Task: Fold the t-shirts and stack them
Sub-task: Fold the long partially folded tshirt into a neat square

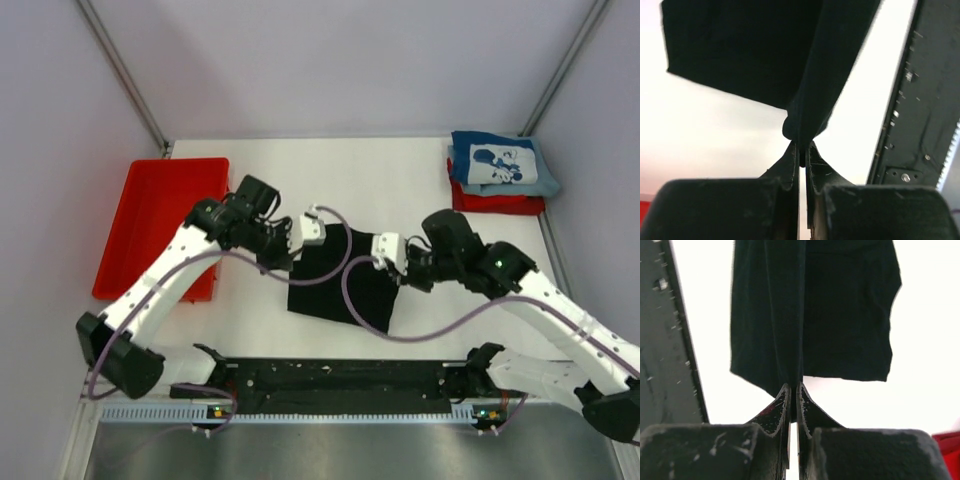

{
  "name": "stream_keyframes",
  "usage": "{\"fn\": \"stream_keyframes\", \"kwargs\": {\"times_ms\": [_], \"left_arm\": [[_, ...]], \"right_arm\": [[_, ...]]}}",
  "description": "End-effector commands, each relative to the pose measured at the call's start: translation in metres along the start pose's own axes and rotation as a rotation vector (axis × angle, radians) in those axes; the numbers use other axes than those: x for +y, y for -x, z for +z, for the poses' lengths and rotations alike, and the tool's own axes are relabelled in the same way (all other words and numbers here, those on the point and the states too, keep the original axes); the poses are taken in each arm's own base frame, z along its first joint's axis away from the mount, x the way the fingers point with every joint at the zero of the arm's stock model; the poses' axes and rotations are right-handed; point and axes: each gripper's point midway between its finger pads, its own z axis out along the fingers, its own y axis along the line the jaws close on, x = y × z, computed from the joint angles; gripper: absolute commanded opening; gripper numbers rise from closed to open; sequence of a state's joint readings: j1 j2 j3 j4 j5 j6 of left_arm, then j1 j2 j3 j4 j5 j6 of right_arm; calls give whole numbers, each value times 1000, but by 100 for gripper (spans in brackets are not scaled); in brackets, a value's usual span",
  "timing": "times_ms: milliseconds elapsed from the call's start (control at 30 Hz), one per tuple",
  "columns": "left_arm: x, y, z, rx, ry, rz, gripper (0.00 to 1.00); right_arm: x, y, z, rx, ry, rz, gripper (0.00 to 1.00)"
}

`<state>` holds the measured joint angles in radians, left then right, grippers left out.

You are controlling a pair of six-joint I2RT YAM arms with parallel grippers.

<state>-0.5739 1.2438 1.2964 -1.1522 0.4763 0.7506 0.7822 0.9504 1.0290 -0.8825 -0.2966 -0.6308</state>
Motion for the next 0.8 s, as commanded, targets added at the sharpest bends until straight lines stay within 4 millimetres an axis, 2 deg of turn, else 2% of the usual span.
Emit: {"fn": "stream_keyframes", "kwargs": {"times_ms": [0, 100, 200, 333, 533, 633, 767], "left_arm": [[73, -3, 15, 36, 111, -147, 0], [108, -6, 36, 41, 90, -214, 0], [140, 4, 49, 40, 80, -243, 0], [172, 7, 71, 57, 77, -272, 0], [195, -12, 107, 116, 55, -339, 0], [208, -12, 121, 114, 70, -368, 0], [228, -13, 132, 107, 132, -399, 2]], "right_arm": [[-57, -9, 13, 28, -99, 112, 0], [-90, -27, 29, 37, -127, 185, 0], [-117, -50, 46, 75, -138, 261, 0], [-140, -84, 61, 133, -148, 348, 0], [-163, -100, 86, 154, -146, 374, 0], [-173, -113, 94, 200, -157, 402, 0], [-183, -120, 102, 219, -161, 436, 0]]}}
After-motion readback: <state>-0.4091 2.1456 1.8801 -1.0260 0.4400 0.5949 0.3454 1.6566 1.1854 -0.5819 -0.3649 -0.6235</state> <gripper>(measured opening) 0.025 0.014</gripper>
